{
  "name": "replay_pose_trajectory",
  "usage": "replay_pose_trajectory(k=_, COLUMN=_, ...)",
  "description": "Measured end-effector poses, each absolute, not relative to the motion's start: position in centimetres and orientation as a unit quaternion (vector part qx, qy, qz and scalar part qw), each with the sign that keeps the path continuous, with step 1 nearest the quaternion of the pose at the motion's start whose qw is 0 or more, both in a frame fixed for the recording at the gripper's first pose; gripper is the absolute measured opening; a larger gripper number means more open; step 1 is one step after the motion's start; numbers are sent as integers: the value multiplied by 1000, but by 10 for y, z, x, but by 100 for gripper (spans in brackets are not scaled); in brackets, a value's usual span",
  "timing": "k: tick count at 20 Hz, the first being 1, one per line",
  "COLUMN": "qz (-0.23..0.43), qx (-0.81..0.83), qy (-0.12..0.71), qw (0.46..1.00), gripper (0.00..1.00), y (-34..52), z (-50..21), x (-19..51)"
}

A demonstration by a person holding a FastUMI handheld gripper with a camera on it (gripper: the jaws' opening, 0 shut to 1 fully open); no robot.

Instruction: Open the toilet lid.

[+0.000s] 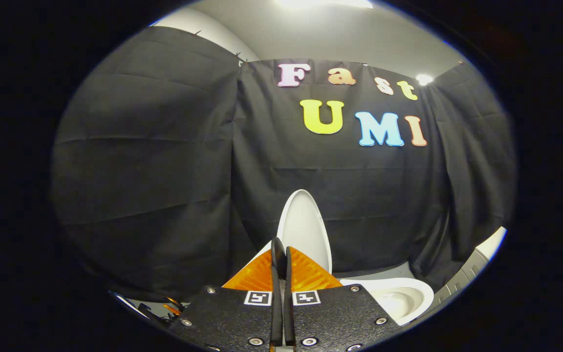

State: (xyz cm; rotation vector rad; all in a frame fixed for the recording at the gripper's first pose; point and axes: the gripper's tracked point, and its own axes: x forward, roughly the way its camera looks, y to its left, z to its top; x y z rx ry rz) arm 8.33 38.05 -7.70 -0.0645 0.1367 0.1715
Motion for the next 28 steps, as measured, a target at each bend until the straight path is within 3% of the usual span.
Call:
replay_pose_trajectory(k=8, qz=87, qx=-57, qy=67, qw=992, gripper=1, y=384, z=-79, x=82)
replay_pose_trajectory(k=10, qz=106, qx=-47, qy=77, qw=990, gripper=6, y=386, z=-79, x=80)
replay_pose_trajectory(k=13, qz=181, qx=25, qy=100, qw=978, gripper=48, y=399, z=-69, x=74)
replay_pose_trajectory(k=16, qz=193, qx=59, qy=85, qw=976, gripper=89, y=378, z=-38, x=61)
replay_pose_trajectory(k=17, qz=194, qx=66, qy=82, qw=975, gripper=95, y=369, z=-29, x=59)
replay_pose_trajectory(k=20, qz=205, qx=87, qy=65, qw=973, gripper=95, y=352, z=-2, x=48)
replay_pose_trajectory(k=28, qz=153, qx=65, qy=-19, qw=986, gripper=95, y=239, z=72, x=37)
